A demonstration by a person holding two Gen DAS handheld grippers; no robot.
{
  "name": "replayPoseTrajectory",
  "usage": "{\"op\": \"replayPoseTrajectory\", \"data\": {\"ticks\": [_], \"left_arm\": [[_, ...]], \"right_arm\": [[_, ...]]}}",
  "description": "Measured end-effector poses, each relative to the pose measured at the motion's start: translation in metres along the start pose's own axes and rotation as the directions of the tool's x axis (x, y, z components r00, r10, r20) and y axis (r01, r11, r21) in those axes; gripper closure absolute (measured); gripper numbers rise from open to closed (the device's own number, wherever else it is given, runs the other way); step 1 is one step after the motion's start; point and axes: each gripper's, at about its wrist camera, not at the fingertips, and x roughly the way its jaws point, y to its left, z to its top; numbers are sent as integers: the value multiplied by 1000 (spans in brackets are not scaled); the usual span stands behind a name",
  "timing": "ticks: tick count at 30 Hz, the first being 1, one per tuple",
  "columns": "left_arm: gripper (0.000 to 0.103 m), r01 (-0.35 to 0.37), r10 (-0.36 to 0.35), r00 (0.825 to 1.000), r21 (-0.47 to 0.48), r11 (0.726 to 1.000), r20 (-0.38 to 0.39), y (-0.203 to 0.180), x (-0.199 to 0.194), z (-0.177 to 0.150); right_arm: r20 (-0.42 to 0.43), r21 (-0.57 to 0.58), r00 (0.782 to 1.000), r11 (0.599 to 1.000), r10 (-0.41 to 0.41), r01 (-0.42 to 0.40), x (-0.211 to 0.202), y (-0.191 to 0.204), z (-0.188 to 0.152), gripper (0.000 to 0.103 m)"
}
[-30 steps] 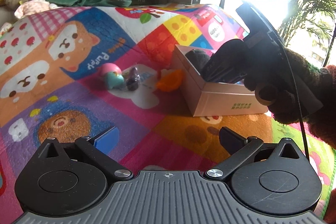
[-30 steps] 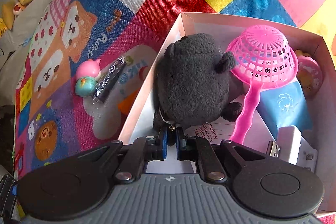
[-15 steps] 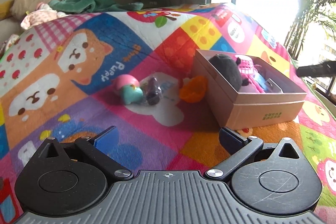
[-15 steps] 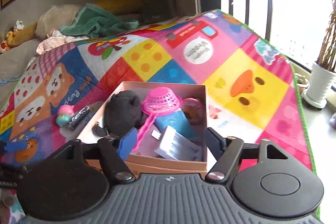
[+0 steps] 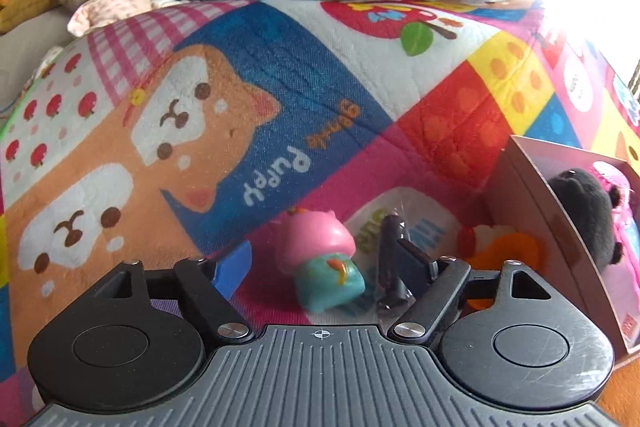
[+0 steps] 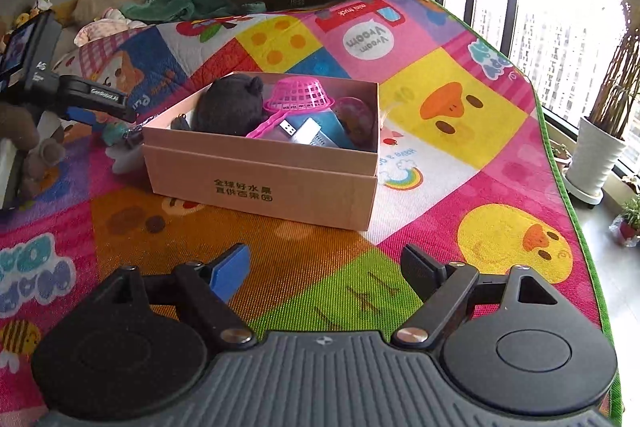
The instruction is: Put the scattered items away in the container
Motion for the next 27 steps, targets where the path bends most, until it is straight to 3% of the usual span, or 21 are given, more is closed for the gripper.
{"op": "replayPoseTrajectory", "data": {"ticks": [2,3,4,11,16,19,22,24,27], "left_arm": [[27,-9,9,1000,7,1000,-6,0,9,3],[34,-13,13,1000,14,1000,-9,0,11,3],[49,-14,14,1000,18,1000,-13,0,11,4],[50,22,-29,998,116,993,60,-5,-29,-15],[50,139,-152,985,151,979,80,-13,-83,-41],[50,251,-263,963,159,955,59,-22,-117,-60],[49,376,-390,920,202,904,29,-38,-146,-80],[47,424,-440,898,241,873,13,-51,-159,-91],[40,431,-450,893,280,858,2,-67,-160,-100]], "right_arm": [[-7,-1,1000,1000,5,-5,0,1,-4,19],[-10,-1,1000,1000,4,-4,0,2,-6,19],[-13,-2,1000,1000,1,-1,0,2,-8,19],[-18,-1,1000,1000,-13,13,-5,1,-12,17],[3,-22,1000,1000,-10,10,-14,6,-11,15],[11,-43,1000,999,-9,10,-19,9,-13,14],[18,-49,1000,999,-11,12,-22,11,-14,11],[18,-43,1000,999,-9,10,-22,11,-14,11],[20,-44,1000,999,-4,5,-22,13,-13,10]]}}
